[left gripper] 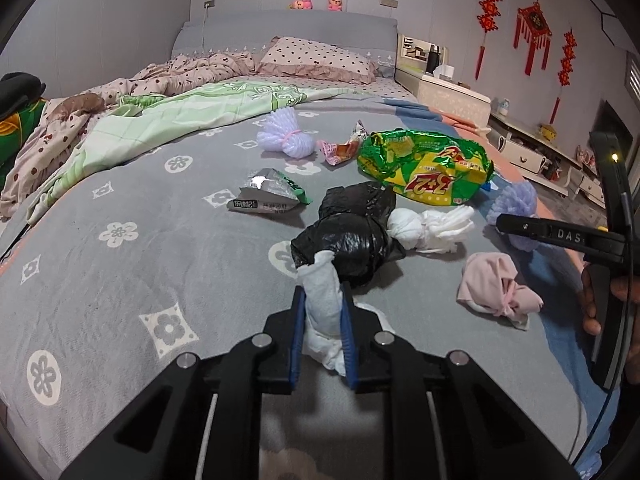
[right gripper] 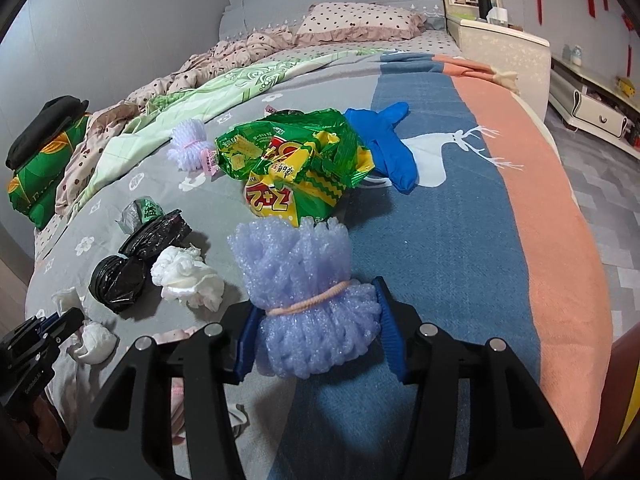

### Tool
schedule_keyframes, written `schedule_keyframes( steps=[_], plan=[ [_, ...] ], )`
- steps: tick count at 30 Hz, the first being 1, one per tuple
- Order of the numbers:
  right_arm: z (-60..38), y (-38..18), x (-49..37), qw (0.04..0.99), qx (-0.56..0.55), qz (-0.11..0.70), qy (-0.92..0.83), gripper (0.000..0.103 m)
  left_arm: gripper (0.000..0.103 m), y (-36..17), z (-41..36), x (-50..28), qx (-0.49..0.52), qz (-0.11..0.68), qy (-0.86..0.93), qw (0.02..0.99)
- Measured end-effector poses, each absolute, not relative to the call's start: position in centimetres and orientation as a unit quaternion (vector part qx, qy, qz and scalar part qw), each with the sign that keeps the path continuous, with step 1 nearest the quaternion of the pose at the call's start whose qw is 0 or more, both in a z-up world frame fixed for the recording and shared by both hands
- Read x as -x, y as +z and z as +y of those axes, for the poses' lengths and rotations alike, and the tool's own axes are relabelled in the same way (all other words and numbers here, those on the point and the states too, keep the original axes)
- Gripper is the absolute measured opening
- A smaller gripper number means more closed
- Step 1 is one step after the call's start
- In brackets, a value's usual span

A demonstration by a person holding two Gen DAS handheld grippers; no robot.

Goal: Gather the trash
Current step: 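Carry both held bundles over the yellow-rimmed trash bin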

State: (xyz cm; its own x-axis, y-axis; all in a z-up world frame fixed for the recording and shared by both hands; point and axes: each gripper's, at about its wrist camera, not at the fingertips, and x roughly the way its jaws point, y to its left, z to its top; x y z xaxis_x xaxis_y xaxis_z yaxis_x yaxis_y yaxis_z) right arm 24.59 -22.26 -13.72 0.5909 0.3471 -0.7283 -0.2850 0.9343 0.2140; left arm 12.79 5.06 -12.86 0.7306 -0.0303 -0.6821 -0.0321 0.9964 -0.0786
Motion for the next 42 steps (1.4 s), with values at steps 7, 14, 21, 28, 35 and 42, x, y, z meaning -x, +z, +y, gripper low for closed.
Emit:
schedule_keyframes(
  steps=[7, 14, 21, 28, 35, 42],
  plan=[
    [-22.4, -12.4, -23.1, 0.899, -0.035, 0.396, 0.184, 0.049, 0.015, -10.4, 5.4, -11.4, 0.062, 0.347, -0.016, 0.936],
    [-23.4, -10.0, -21.0, 0.894, -0.071, 0.389, 0.211, 0.049, 0.015, -7.0, 4.6, -10.3, 0.054, 0.324, -0.029, 0.944],
    [-25.3, -5.6, -18.7, 0.897, -0.087, 0.378, 0.214, 0.049, 0.015, -4.1, 3.1, -10.7, 0.049, 0.32, -0.05, 0.945],
    [-29.1, 0.0, -16.4, 0.916, -0.066, 0.348, 0.188, 0.049, 0.015, -1.1, 0.1, -11.6, 0.046, 0.313, -0.083, 0.945],
    [-33.9, 4.3, -15.0, 0.929, -0.074, 0.324, 0.161, 0.05, 0.015, 2.5, -4.6, -12.5, 0.031, 0.296, -0.125, 0.947],
    [-39.7, 7.4, -13.9, 0.941, -0.087, 0.303, 0.118, 0.05, 0.015, 5.6, -9.7, -13.6, 0.017, 0.283, -0.17, 0.944]
  ],
)
